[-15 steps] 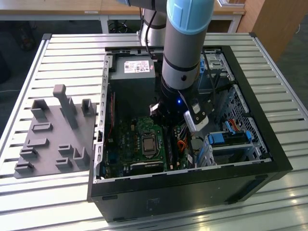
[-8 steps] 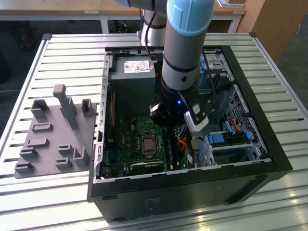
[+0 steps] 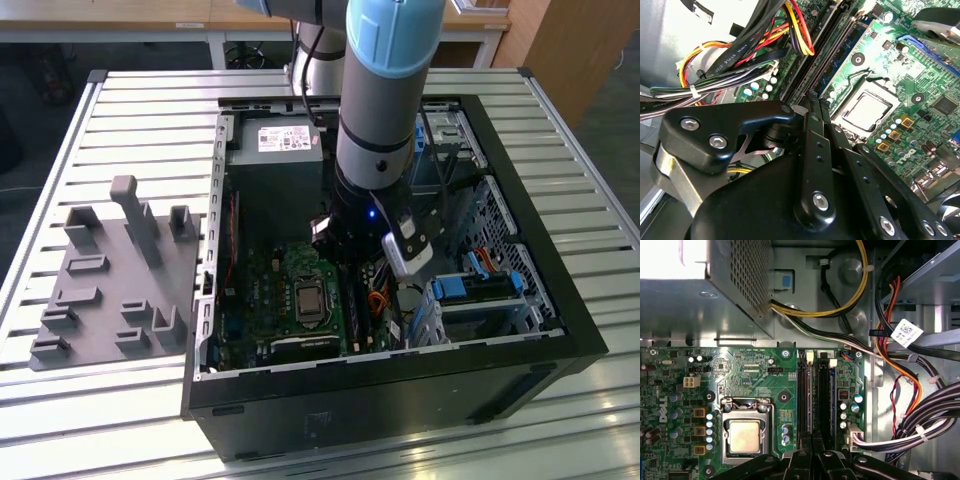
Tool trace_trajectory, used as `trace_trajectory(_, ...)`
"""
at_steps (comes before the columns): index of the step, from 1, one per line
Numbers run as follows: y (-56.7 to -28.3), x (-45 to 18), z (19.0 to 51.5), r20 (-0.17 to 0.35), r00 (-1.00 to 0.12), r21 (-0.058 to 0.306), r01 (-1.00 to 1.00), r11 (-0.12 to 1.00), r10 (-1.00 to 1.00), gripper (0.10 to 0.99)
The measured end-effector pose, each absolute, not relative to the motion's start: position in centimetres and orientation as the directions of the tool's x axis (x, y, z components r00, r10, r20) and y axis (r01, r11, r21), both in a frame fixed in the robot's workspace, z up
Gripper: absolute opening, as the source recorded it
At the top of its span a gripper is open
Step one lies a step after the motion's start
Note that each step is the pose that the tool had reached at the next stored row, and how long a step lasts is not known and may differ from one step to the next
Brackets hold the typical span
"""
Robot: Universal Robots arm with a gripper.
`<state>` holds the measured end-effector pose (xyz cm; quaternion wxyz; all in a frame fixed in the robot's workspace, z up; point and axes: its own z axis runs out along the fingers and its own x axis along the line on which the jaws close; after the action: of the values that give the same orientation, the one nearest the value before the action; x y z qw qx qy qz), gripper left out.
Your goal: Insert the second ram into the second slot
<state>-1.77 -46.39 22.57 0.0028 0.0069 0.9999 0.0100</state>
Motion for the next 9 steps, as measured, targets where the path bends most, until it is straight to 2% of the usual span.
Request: trace_trajectory(9,-46.38,-1.77,22.34,-0.005,-1.0,0.022,0.014,1.0,0.014,0.122)
